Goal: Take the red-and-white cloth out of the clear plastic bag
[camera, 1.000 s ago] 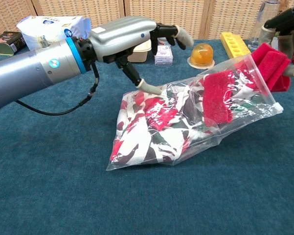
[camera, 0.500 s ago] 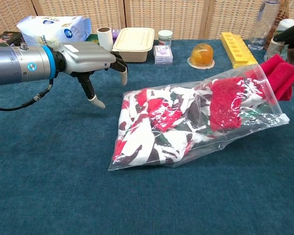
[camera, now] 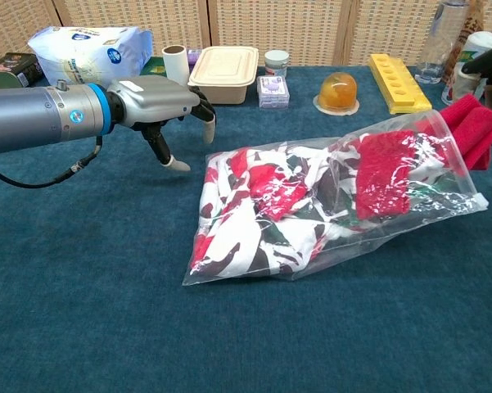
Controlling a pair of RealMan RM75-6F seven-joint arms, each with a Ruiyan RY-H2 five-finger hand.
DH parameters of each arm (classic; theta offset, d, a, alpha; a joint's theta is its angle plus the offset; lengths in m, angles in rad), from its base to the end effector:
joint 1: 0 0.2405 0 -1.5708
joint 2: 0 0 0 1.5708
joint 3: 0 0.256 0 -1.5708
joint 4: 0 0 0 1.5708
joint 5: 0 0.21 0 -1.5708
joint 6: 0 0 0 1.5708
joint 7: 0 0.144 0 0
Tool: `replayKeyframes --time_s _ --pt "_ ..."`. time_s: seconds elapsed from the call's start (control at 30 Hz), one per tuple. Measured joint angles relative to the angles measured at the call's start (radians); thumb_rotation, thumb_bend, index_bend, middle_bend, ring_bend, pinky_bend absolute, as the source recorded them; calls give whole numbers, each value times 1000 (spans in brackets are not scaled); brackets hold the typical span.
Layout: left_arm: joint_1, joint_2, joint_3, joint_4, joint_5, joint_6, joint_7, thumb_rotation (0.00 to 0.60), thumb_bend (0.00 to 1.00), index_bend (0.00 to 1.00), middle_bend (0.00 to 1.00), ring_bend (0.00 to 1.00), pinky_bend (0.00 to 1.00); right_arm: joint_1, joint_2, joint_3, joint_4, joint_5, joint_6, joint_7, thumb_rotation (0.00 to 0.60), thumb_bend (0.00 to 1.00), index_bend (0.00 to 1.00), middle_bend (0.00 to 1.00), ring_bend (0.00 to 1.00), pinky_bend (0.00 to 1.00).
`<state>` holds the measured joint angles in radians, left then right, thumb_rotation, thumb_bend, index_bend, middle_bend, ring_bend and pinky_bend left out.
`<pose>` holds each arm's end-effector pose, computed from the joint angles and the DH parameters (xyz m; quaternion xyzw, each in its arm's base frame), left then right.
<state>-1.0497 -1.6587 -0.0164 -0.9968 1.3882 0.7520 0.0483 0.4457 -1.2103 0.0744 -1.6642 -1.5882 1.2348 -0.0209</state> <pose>-0.1207 0.4129 -0.0507 -0.8639 -0.2051 -0.2952 0.3528 -0.2053 -0.2694 0.0919 0.7180 -0.3353 0.4521 0.4094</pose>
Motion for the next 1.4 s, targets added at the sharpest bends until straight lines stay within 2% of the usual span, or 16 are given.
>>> replayKeyframes --time_s 0.33,0.53,0.8,1.4 --pt "-31 -75 -19 84 39 -34 -51 600 297 346 160 65 255 -1 4 -2 -1 9 -4 0 600 612 717 503 605 599" --pt "-39 -108 -23 119 61 -36 -83 600 392 352 160 65 255 -4 6 -3 1 12 -3 4 600 612 717 502 605 600" --pt "-44 -133 -16 165 96 -27 -127 600 479 469 160 65 255 -8 12 -4 5 15 0 14 600 612 717 503 605 600" --pt "-9 -142 -7 185 124 21 -189 600 561 602 160 65 255 -9 9 -5 1 23 -5 18 600 612 718 502 605 600"
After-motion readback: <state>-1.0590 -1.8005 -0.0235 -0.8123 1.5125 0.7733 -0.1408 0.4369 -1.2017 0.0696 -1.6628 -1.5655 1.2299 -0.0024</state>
